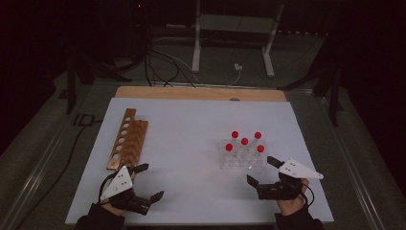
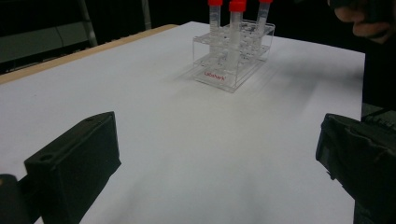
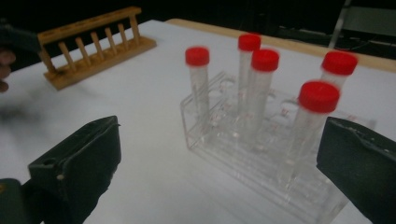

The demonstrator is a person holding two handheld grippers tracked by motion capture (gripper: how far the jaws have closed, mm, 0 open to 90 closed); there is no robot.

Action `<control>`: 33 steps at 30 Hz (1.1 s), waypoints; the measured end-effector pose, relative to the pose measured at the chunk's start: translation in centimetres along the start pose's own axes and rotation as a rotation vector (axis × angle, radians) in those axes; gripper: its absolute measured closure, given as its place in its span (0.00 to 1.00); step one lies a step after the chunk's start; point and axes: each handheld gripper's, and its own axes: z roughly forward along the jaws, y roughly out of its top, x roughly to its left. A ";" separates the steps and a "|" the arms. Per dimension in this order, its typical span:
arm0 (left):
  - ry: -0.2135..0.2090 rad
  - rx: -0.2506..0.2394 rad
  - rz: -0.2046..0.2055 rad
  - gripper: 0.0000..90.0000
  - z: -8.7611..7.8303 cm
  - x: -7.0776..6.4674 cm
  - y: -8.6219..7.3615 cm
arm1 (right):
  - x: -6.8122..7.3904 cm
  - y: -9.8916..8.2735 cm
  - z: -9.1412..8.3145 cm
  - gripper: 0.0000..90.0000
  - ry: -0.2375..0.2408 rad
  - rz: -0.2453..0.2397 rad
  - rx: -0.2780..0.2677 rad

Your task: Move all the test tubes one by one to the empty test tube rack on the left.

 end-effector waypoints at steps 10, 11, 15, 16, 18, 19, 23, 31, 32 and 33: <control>-0.001 -0.003 -0.002 0.00 0.0 0.0 0.0 | -0.9 2.5 0.6 0.00 -0.036 -0.005 0.008; -0.002 -0.003 -0.002 0.00 0.0 0.0 0.0 | -1.0 2.6 0.9 0.00 -0.039 0.002 0.017; -0.003 -0.005 -0.001 0.00 0.0 0.0 0.0 | -1.7 2.8 2.1 0.00 -0.083 0.039 0.045; -0.002 -0.005 0.001 0.00 -0.1 0.0 0.0 | -1.7 2.8 2.1 0.00 -0.083 0.039 0.045; -0.003 -0.007 -0.002 0.00 -0.1 0.0 0.0 | -2.2 2.7 2.5 0.00 -0.119 0.053 0.067; -0.004 -0.007 -0.002 0.00 -0.1 0.0 0.0 | -2.3 2.7 2.7 0.00 -0.134 0.055 0.076; -0.001 -0.007 -0.003 0.00 -0.1 0.0 0.0 | -2.5 2.5 3.1 0.00 -0.165 0.059 0.105; -0.004 -0.005 0.000 0.00 0.0 0.0 0.0 | -2.7 2.4 3.5 0.11 -0.221 0.065 0.187; -0.005 -0.004 0.000 0.00 0.0 0.0 0.0 | -2.7 2.4 3.5 0.17 -0.228 0.066 0.197; -0.004 -0.005 -0.001 0.00 0.0 0.0 0.0 | -2.7 2.4 3.5 0.17 -0.228 0.066 0.197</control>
